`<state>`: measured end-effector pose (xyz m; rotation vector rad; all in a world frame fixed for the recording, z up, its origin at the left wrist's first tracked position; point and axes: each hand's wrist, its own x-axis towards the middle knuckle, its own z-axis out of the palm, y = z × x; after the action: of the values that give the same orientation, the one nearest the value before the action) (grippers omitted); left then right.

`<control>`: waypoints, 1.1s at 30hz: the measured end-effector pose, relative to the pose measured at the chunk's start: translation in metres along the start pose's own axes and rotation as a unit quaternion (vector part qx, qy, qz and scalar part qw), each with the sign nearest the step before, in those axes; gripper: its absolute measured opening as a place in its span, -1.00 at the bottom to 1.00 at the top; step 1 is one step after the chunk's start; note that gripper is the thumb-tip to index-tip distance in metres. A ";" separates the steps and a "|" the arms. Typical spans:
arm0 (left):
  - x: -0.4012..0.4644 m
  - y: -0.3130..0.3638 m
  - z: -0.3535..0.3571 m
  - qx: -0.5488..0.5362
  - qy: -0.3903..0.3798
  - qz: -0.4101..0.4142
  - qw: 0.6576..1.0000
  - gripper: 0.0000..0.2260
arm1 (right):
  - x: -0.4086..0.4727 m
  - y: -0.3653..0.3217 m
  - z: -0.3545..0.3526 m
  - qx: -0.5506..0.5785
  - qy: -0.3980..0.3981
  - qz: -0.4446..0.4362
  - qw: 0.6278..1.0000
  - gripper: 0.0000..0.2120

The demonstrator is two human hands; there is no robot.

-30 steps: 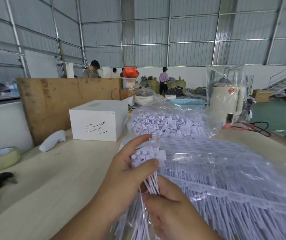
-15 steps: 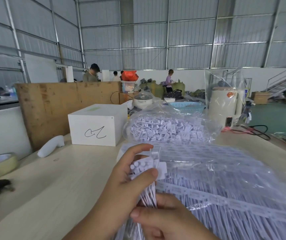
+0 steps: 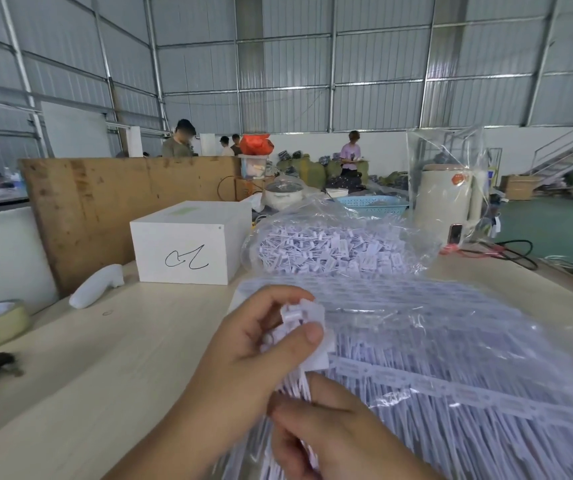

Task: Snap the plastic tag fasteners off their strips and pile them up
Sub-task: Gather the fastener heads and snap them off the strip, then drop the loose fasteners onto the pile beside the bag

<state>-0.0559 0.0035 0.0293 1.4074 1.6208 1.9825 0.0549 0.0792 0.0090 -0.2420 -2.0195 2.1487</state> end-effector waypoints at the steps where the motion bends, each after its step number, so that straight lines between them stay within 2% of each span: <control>1: 0.000 0.000 0.001 -0.031 0.023 -0.007 0.999 -0.60 | 0.000 -0.005 0.002 0.017 0.028 0.000 0.999 -0.87; 3: 0.001 0.001 0.006 -0.092 0.072 -0.059 0.991 -0.41 | -0.001 -0.007 0.000 0.059 0.062 -0.009 0.996 -0.81; 5: -0.001 -0.001 0.013 -0.123 0.038 -0.131 0.983 -0.26 | 0.004 -0.010 -0.001 0.033 0.084 -0.014 0.996 -0.82; 7: -0.007 0.001 0.022 -0.109 -0.042 -0.181 0.977 -0.35 | 0.007 -0.006 -0.004 -0.037 0.102 -0.010 0.994 -0.81; 8: -0.010 0.002 0.024 -0.088 -0.049 -0.193 0.976 -0.44 | 0.008 -0.006 -0.002 -0.063 0.110 -0.011 0.992 -0.80; 11: -0.008 -0.002 0.025 -0.043 0.013 -0.174 0.984 -0.63 | 0.004 -0.004 0.002 -0.019 0.085 -0.021 0.996 -0.73; 15: 0.004 -0.004 0.008 -0.118 0.132 -0.156 0.972 -0.76 | 0.002 -0.002 0.004 0.038 0.021 0.035 0.998 -0.82; 18: 0.017 -0.010 -0.015 -0.117 0.179 -0.146 0.966 -0.71 | 0.003 -0.003 0.005 -0.026 0.010 0.038 0.999 -0.90; 20: 0.026 -0.015 -0.037 -0.100 0.202 -0.147 0.963 -0.68 | 0.002 -0.001 0.001 -0.072 0.021 0.040 0.996 -0.86; 22: 0.032 -0.023 -0.062 -0.016 0.213 -0.165 0.963 -0.67 | 0.001 0.000 -0.005 -0.135 0.039 0.025 0.990 -0.89; 24: 0.034 -0.038 -0.088 0.142 0.217 -0.202 0.944 -0.53 | 0.003 0.002 -0.014 -0.274 0.072 -0.030 0.959 -0.87; 27: 0.030 -0.061 -0.112 0.374 0.177 -0.278 0.867 -0.24 | 0.004 -0.001 -0.024 -0.456 0.105 -0.099 0.878 -0.91; 30: 0.025 -0.076 -0.117 0.442 0.136 -0.306 0.832 -0.21 | 0.004 -0.003 -0.031 -0.541 0.124 -0.122 0.823 -0.81; 33: 0.021 -0.086 -0.121 0.488 0.117 -0.296 0.813 -0.22 | 0.003 -0.001 -0.035 -0.585 0.145 -0.143 0.786 -0.76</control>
<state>-0.1920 -0.0280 -0.0244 0.6340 2.9457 0.9561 0.0600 0.1142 0.0074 -0.3442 -2.6334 0.4025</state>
